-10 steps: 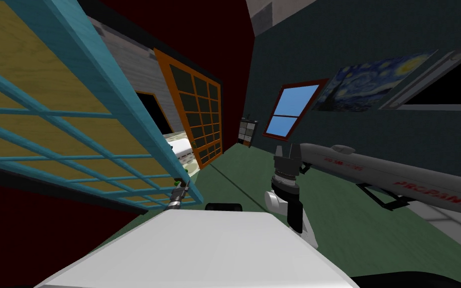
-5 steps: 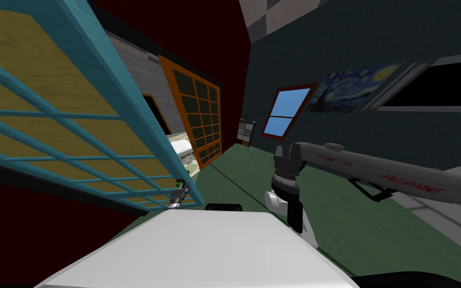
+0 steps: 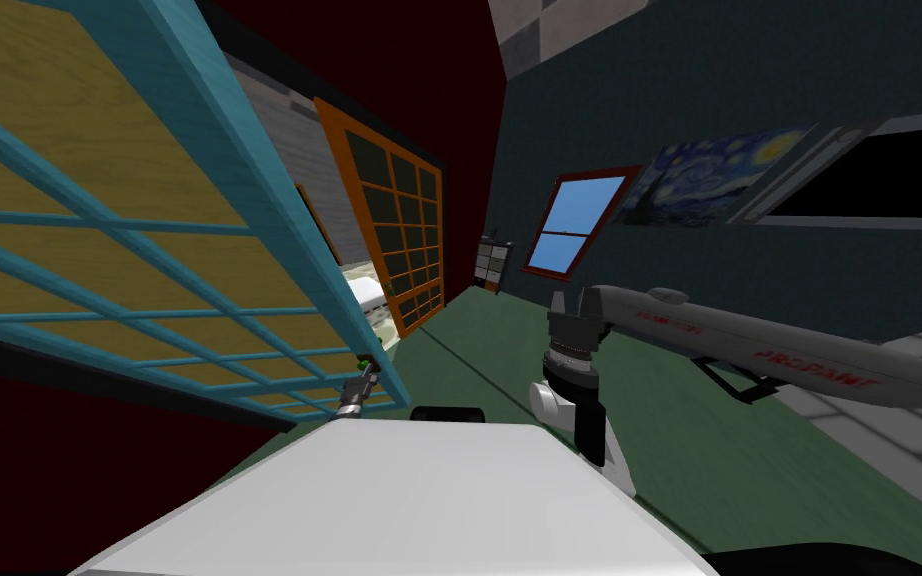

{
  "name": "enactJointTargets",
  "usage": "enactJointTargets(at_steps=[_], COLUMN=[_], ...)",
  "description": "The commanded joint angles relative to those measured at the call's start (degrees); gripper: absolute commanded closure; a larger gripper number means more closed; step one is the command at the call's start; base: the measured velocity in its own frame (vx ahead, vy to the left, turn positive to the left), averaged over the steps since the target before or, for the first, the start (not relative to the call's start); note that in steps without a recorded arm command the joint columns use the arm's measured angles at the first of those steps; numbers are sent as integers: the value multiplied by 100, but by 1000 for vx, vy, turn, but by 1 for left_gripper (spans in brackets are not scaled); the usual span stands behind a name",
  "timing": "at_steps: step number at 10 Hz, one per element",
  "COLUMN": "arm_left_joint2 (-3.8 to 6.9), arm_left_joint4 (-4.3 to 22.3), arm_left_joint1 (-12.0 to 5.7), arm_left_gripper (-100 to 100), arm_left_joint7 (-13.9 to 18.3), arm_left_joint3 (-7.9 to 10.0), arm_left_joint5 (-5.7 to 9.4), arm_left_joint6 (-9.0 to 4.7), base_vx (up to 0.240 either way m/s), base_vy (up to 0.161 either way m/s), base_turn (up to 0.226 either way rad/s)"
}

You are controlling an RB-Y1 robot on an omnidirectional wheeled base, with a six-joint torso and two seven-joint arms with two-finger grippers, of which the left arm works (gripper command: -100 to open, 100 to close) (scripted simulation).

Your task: Pull the door open

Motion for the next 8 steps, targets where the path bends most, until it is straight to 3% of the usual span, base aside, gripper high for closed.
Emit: enactJointTargets(at_steps=[1,3,4,8], arm_left_joint2=[8,8,98,302], arm_left_joint4=[24,24,-131,-413], arm_left_joint1=[26,26,166,503], arm_left_gripper=[100,100,-100,-100], arm_left_joint7=[0,0,19,58], arm_left_joint3=[10,10,-106,-330], arm_left_joint5=[11,11,-72,-227], arm_left_joint6=[15,15,-35,-116], base_vx=[0,0,-128,-191], base_vy=[0,0,34,41], base_turn=[0,0,37,34])
